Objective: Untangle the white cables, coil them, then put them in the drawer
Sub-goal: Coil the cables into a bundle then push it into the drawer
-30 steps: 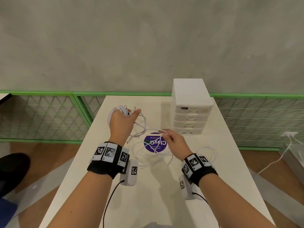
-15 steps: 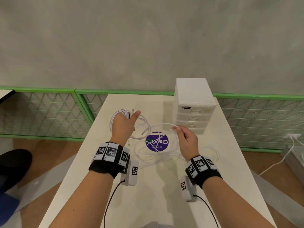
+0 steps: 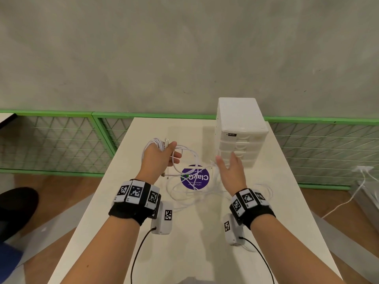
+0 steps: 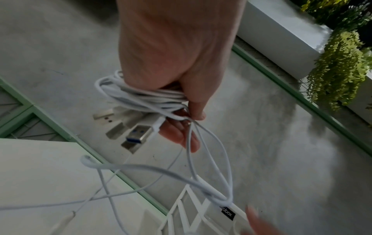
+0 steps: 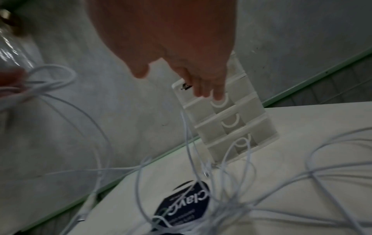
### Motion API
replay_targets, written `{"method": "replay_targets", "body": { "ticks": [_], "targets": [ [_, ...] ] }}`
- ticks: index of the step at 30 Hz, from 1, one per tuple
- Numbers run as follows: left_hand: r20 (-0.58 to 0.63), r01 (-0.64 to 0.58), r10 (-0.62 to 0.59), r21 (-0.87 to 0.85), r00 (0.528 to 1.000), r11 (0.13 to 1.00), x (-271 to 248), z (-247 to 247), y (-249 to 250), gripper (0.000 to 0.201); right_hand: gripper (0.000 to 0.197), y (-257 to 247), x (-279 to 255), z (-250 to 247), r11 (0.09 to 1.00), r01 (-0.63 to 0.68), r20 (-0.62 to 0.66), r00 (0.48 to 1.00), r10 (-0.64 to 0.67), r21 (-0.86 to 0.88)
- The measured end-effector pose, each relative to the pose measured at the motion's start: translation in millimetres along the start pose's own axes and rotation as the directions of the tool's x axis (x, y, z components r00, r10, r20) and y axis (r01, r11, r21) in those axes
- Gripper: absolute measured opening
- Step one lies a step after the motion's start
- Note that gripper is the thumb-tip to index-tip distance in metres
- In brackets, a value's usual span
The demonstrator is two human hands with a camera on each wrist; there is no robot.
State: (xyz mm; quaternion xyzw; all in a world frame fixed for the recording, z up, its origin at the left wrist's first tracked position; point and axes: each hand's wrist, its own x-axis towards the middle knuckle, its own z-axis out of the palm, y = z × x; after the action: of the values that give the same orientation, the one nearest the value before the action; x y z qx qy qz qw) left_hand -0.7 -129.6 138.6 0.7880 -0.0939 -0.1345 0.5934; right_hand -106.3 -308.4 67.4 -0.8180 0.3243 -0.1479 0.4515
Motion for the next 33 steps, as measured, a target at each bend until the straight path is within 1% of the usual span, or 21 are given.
{"method": "replay_targets", "body": {
  "ticks": [1,2,3,4,5,6,7,9,11,12,14,18,20,22,23,24,26,28,29,31,33],
  "targets": [
    [0.013,-0.004,0.005,-0.041,1.0,0.999,-1,2,1,0.025,0.065,-9,-6,1,0.994,0.037,0.08,0.996,-0.046,0.101],
    [0.029,-0.007,0.009,-0.072,1.0,0.997,-3,3,3,0.023,0.06,-20,-12,3,0.975,0.058,0.188,0.977,-0.099,0.215],
    [0.044,-0.007,0.011,-0.091,0.999,0.996,-4,5,4,0.022,0.051,-30,-17,5,0.953,0.05,0.306,0.941,-0.145,0.3],
    [0.056,-0.007,0.013,-0.097,0.998,0.995,-4,6,4,0.021,0.039,-39,-21,7,0.928,0.035,0.385,0.904,-0.187,0.37],
    [0.065,-0.008,0.014,-0.093,0.998,0.996,-5,6,6,0.022,0.027,-44,-21,10,0.905,0.032,0.388,0.896,-0.213,0.424],
    [0.075,-0.009,0.015,-0.074,0.997,0.997,-5,5,7,0.024,0.019,-48,-19,10,0.884,0.039,0.337,0.916,-0.219,0.466],
    [0.093,-0.01,0.014,-0.041,0.996,0.999,-6,2,8,0.028,0.015,-49,-15,9,0.87,0.049,0.267,0.942,-0.203,0.491],
    [0.152,-0.019,0.006,0.085,0.988,0.996,-7,-2,10,0.037,0.018,-47,-6,2,0.87,0.092,0.13,0.976,-0.176,0.485],
    [0.211,-0.041,-0.01,0.233,0.977,0.972,-10,-6,9,0.041,0.018,-42,0,-4,0.892,0.163,0.04,0.979,-0.198,0.422],
    [0.242,-0.047,-0.021,0.272,0.97,0.961,-11,-7,10,0.042,0.017,-41,2,-7,0.901,0.204,0.003,0.975,-0.222,0.382],
    [0.316,-0.054,-0.046,0.302,0.948,0.952,-15,-8,11,0.04,0.018,-39,4,-13,0.909,0.239,-0.045,0.97,-0.238,0.343],
    [0.466,-0.094,-0.086,0.351,0.881,0.932,-21,-8,15,0.04,0.021,-39,8,-22,0.882,0.204,-0.108,0.979,-0.174,0.425],
    [0.509,-0.119,-0.106,0.39,0.854,0.913,-22,-9,16,0.038,0.022,-38,11,-23,0.882,0.261,-0.151,0.964,-0.217,0.393],
    [0.503,-0.091,-0.114,0.365,0.857,0.927,-22,-9,17,0.034,0.024,-35,16,-21,0.879,0.311,-0.172,0.949,-0.265,0.361],
    [0.489,-0.073,-0.105,0.331,0.866,0.941,-22,-9,19,0.031,0.026,-32,19,-21,0.881,0.306,-0.162,0.951,-0.264,0.362],
    [0.467,-0.058,-0.087,0.286,0.88,0.956,-22,-10,21,0.028,0.026,-28,21,-20,0.89,0.275,-0.133,0.961,-0.243,0.364],
    [0.417,-0.037,-0.042,0.181,0.908,0.983,-21,-13,24,0.026,0.021,-22,22,-20,0.92,0.171,-0.018,0.984,-0.176,0.353],
    [0.395,-0.041,-0.006,0.111,0.919,0.993,-20,-16,28,0.026,0.014,-22,17,-19,0.927,0.111,0.094,0.984,-0.154,0.359],
    [0.397,-0.049,0.003,0.106,0.918,0.993,-20,-16,30,0.026,0.017,-25,13,-17,0.913,0.09,0.126,0.981,-0.151,0.397],
    [0.397,-0.069,0.019,0.114,0.918,0.991,-21,-13,32,0.026,0.03,-33,6,-15,0.859,0.02,0.21,0.966,-0.147,0.511],
    [0.376,-0.075,0.03,0.106,0.926,0.991,-21,-10,32,0.026,0.043,-40,0,-12,0.812,-0.062,0.327,0.931,-0.162,0.58]
  ]
}}
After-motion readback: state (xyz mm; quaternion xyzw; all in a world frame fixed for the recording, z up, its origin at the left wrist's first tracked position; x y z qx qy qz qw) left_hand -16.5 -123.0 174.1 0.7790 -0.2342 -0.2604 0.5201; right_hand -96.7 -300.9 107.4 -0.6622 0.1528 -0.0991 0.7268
